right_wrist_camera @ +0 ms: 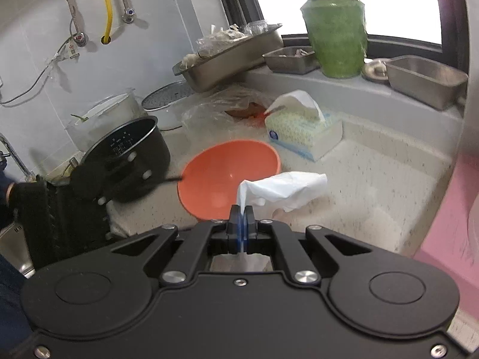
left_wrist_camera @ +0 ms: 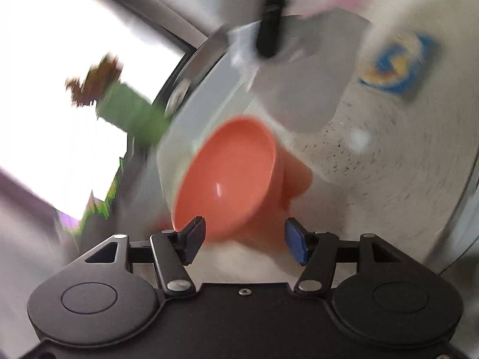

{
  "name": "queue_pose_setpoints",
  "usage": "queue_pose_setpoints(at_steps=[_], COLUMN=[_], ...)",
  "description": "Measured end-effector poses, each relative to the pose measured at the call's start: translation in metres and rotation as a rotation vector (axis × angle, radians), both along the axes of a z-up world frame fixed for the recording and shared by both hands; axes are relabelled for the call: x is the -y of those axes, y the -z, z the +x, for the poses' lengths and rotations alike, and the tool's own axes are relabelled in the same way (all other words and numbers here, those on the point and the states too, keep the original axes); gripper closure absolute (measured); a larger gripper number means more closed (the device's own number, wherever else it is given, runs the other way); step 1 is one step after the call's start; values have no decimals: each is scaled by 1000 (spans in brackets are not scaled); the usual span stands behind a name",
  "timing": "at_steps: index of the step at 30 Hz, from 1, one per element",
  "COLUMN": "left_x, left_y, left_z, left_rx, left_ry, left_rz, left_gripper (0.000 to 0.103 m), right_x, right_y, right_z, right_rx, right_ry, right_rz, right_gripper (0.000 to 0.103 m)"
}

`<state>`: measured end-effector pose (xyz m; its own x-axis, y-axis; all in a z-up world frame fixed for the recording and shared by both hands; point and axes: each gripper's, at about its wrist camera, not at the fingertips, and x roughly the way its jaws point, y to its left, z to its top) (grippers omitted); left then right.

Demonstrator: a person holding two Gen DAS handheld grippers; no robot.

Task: Clean bowl
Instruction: 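Turn the bowl upright with the left gripper and lower it toward the counter, then wipe the bowl's inner surface with the tissue in the right gripper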

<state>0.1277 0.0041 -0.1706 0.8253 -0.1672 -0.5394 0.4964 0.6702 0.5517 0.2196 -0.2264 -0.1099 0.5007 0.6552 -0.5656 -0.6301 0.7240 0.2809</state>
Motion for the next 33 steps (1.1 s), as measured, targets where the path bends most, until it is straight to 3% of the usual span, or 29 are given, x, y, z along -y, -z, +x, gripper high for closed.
queue_pose_setpoints(at_steps=[1, 6, 10, 15, 16, 17, 22, 30, 33], left_x=[-6, -17, -15, -2, -2, -4, -8, -18, -19], left_y=[-2, -1, -5, 14, 15, 15, 18, 19, 19], left_z=[2, 24, 42, 64, 66, 66, 59, 30, 24], left_rx=[-46, -151, -172, -185, -190, -196, -206, -229, -224], left_ry=[-54, -190, -232, -183, -168, -160, -135, 13, 44], left_rz=[-83, -292, -377, -381, -403, -422, -449, -418, -409], left_gripper=[44, 44, 44, 44, 59, 64, 65, 64, 64], right_x=[-3, -20, -30, -43, -48, -53, -78, -160, -186], right_y=[-2, -14, -28, -38, -38, -37, -35, -23, -19], right_z=[2, 8, 8, 10, 11, 12, 15, 6, 18], right_rx=[3, 22, 43, 73, 84, 95, 149, 292, 317], right_ry=[-9, -71, -117, -210, -247, -284, -467, -1132, -1242], right_rz=[-5, -41, -67, -145, -178, -211, -378, -615, -664], right_gripper=[100, 100, 100, 100, 100, 100, 100, 101, 101])
